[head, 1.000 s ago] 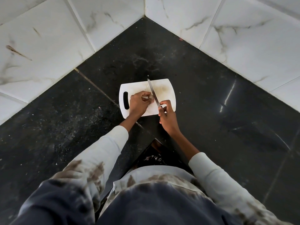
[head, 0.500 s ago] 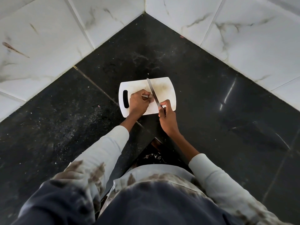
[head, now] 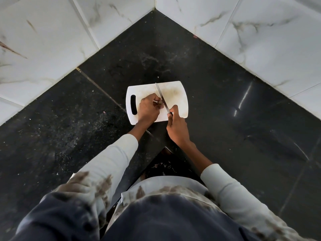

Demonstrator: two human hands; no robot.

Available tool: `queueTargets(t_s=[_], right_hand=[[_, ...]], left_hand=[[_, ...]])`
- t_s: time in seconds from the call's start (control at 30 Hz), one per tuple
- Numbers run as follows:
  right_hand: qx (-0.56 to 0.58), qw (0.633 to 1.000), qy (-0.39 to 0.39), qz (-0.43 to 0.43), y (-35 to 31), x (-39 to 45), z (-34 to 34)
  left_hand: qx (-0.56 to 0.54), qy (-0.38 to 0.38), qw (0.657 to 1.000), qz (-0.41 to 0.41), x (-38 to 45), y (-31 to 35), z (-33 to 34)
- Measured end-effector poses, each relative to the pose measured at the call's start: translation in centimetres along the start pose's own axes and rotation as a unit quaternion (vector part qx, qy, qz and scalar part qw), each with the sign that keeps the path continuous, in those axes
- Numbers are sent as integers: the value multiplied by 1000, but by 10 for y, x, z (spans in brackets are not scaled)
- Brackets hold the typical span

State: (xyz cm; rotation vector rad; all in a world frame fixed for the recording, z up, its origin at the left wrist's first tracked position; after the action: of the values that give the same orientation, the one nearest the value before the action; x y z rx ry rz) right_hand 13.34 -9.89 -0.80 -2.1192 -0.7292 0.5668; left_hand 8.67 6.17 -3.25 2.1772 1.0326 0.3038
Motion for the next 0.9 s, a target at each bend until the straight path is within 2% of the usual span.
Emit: queueTargets(t_s=[0.27,0.9], right_hand=[[-23,999,-1,-33,-11,6,1],[-42,999,-29,-15,-20,37,1]], left_hand=[[13,-1,1000,21,1,0,2],[79,13,995,60,11,3,4]])
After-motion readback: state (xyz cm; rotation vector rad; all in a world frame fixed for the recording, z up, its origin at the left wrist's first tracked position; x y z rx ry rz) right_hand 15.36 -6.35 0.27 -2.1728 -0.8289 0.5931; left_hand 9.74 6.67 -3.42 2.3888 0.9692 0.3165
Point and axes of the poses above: each hand's wrist, its own x-axis towards the middle knuckle, its own z-axis out of the palm, y = z × x, the point moved 8 cm from there along x, towards the middle knuckle, and after that the axes turned 10 degrees about x, right-handed, at the moved point
